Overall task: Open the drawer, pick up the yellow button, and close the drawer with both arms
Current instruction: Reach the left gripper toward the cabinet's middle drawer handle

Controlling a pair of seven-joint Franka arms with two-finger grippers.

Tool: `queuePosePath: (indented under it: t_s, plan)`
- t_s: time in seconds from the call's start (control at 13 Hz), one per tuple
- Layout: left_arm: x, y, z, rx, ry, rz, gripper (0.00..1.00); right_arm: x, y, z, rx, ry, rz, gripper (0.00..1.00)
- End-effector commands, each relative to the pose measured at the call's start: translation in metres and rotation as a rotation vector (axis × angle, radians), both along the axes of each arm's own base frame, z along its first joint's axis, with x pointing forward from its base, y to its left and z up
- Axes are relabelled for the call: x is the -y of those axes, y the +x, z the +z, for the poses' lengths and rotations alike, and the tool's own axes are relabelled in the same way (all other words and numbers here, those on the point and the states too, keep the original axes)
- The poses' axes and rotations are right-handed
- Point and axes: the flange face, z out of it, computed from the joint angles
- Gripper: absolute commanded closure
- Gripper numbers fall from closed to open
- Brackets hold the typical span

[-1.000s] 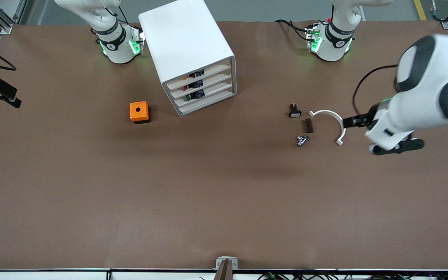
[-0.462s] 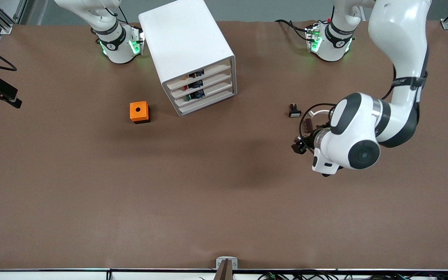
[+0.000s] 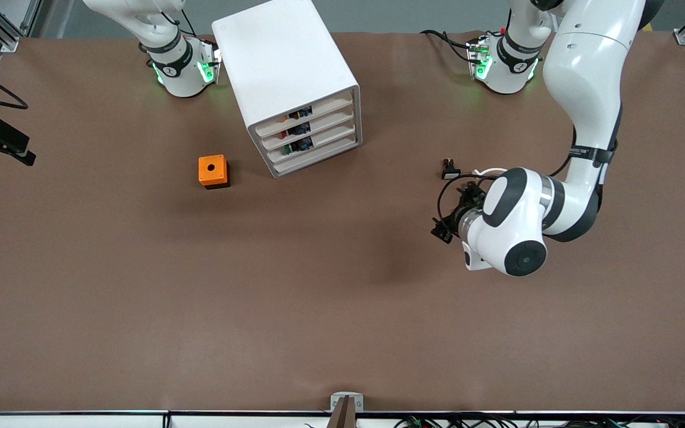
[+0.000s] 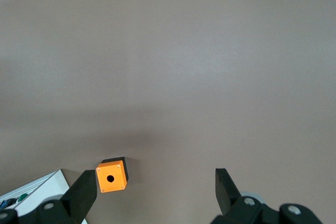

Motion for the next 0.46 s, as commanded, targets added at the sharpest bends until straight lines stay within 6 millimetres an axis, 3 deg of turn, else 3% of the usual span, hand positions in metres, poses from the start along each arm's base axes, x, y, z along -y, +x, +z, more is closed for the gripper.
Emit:
queuePosePath:
  t_s: [0.0, 0.23, 0.38]
  plan:
    - [0.045, -0.009, -0.002, -0.086, 0.048, 0.235, 0.00, -0.002, -0.003, 0.002, 0.012, 0.011, -0.003, 0.00]
    - [0.078, -0.020, -0.004, -0.257, 0.133, 0.529, 0.01, 0.000, -0.004, 0.002, 0.007, 0.011, -0.008, 0.00]
    - [0.099, -0.025, 0.000, -0.462, 0.101, 0.702, 0.02, -0.002, -0.003, 0.002, 0.010, 0.011, -0.003, 0.00]
